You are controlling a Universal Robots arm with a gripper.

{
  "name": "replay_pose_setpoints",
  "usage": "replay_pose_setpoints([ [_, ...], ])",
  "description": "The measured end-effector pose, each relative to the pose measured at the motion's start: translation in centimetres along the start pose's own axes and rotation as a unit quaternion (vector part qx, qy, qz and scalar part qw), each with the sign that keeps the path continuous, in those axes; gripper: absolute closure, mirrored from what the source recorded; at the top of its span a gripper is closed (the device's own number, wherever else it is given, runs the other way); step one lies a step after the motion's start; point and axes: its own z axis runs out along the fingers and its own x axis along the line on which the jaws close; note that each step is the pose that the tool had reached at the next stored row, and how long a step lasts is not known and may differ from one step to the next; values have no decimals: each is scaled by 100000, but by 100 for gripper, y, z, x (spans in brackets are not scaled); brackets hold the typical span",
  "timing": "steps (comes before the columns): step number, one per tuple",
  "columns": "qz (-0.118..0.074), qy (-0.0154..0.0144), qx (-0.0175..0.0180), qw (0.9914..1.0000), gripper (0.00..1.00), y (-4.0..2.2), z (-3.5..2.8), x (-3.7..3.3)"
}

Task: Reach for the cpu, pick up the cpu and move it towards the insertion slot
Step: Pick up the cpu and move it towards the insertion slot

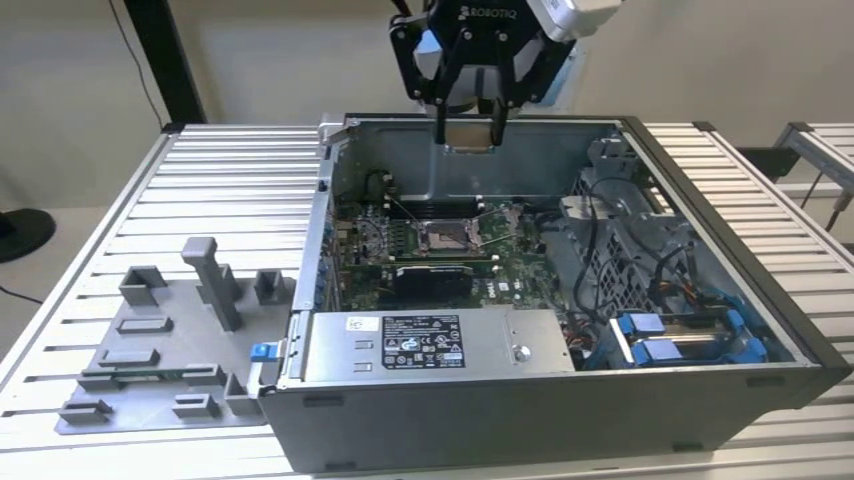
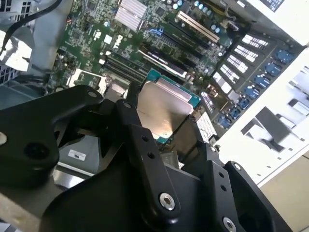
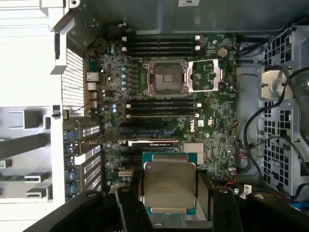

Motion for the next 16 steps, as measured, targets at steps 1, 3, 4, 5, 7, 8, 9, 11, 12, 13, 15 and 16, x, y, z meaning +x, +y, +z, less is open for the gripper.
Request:
replay_pose_setpoints([
  [1,-2,-1,13,100000,100,40,2,-2],
  [3,2,-3,27,100000,100,120,6,-5],
  [4,5,-4,28,100000,100,161,9,-6],
  [5,5,-3,33,100000,100,203,12,-7],
  [7,-2,-4,41,100000,100,283,17,-10],
  [8,0,-4,42,100000,100,324,20,-11],
  [9,-1,-2,48,100000,100,365,22,-12],
  [11,1,-5,44,100000,100,454,29,-12],
  [12,7,-4,47,100000,100,501,33,-11],
  [13,3,-1,48,100000,100,542,36,-11],
  [15,-2,-5,44,100000,100,633,42,-10],
  [16,1,-4,43,100000,100,677,45,-10],
])
